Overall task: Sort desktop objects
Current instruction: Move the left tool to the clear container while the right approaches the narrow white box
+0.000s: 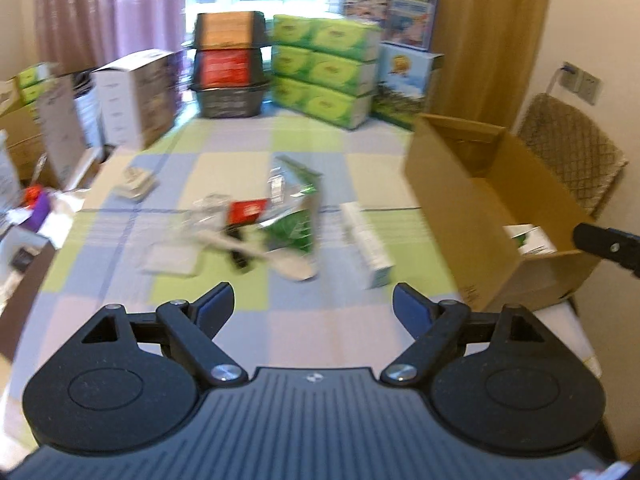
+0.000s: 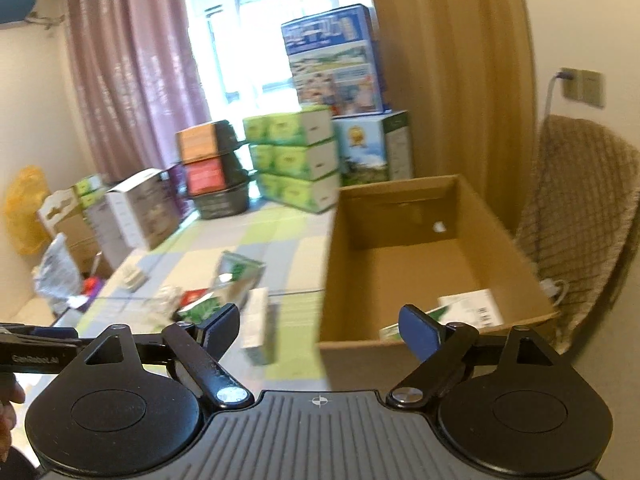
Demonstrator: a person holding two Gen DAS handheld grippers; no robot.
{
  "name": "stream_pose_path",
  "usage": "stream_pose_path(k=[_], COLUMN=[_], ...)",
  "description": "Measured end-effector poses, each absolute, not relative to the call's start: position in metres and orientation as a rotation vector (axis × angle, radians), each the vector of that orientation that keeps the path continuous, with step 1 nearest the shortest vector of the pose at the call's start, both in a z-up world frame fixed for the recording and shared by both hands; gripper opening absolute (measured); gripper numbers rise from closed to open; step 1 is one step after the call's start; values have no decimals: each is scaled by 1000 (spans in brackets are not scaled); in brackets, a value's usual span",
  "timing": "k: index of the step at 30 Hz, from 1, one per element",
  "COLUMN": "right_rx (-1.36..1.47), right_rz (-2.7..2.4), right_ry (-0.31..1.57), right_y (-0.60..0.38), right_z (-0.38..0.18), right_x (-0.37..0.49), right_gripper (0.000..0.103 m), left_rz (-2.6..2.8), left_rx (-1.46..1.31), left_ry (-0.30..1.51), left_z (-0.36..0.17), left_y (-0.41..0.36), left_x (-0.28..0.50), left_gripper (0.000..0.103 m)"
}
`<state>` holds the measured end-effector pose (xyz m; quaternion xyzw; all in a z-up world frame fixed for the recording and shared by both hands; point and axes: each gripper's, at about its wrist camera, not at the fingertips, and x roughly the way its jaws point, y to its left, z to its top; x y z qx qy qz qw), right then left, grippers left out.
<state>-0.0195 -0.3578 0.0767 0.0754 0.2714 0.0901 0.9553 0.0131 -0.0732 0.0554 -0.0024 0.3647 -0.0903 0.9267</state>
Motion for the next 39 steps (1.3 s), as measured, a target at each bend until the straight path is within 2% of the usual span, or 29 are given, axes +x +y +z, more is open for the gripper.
stream_pose_path(k=[10,22,28,39], right_rx=[141,118,90,-13], right_rz=[273,298,295,272], right_ry=[580,625,635,637], right_y=[-298,-267,-255,-231], right_z=[65,37,25,-12], right_x=[-25,-21,-4,54], right_gripper=[94,95,95,95], left_rz=[-74,-32,-36,-62], left_rx=[-31,-45,-37,51], left_ry=[743,761,758,763], left_z=[49,29,16,-17], left_y=[-11,18,27,29], left_x=[-2,7,24,83], left_gripper=[91,95,101,102])
